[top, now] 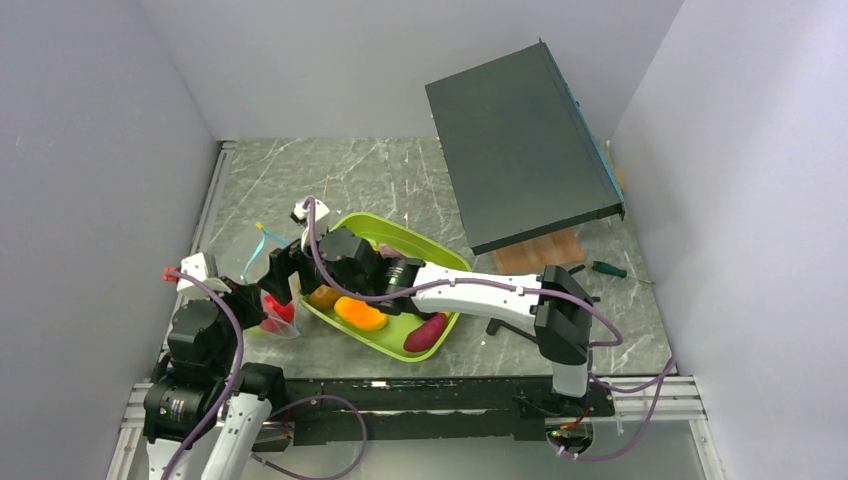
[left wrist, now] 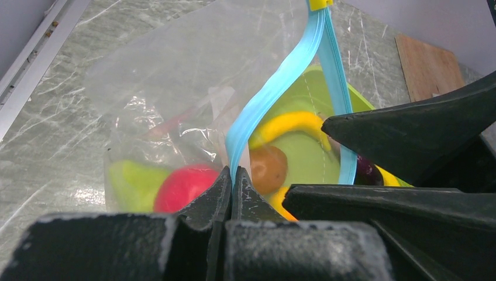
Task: Place the food in the zip-top bag and seal the zipper
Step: Place the fake fruit in the zipper food storage bag, then pick up the fake fruit from the bin.
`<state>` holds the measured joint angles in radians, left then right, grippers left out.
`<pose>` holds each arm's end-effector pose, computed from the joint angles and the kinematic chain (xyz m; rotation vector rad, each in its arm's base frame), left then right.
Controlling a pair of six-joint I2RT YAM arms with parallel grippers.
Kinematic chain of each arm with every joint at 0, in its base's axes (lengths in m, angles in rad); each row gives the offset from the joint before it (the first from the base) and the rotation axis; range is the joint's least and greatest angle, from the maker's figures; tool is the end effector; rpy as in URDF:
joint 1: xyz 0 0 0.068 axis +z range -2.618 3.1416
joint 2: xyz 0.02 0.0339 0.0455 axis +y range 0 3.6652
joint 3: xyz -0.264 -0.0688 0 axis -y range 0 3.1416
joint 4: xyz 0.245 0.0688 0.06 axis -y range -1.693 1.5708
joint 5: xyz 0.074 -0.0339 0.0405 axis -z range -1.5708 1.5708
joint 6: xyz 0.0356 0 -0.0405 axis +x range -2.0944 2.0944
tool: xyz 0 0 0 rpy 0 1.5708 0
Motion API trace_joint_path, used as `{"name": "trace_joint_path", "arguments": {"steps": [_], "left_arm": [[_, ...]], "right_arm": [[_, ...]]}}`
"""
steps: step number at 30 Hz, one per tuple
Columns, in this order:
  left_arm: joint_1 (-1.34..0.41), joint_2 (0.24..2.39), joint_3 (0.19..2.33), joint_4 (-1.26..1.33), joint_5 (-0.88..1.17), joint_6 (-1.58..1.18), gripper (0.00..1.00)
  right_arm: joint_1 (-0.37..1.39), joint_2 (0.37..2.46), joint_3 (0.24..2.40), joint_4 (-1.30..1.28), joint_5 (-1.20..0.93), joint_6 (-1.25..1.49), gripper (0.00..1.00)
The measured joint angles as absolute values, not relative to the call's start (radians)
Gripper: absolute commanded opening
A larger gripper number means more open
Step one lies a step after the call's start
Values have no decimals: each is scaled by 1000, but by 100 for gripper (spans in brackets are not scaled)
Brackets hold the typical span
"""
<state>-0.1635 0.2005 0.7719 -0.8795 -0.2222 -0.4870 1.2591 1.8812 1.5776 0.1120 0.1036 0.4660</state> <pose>0.0393 0.0015 0.3161 -0.4521 1.8228 -0.2395 0.1445 0.4365 0.3281 -0.6626 1.7938 1.1322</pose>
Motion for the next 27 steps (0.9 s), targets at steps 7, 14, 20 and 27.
{"name": "trace_joint_path", "arguments": {"steps": [7, 14, 20, 27], "left_arm": [[-163, 200, 772, -880, -222, -487, 0], [-163, 200, 772, -880, -222, -487, 0], [-163, 200, 772, -880, -222, -487, 0], [-163, 200, 772, -880, -222, -487, 0]], "right_arm": [[1262, 1827, 1574, 112, 104, 459, 89], [1262, 1715, 1517, 119, 111, 440, 88], [1262, 1593, 1423, 144, 187, 399, 85], [1255, 1439, 1205, 212, 324, 353, 83]]}}
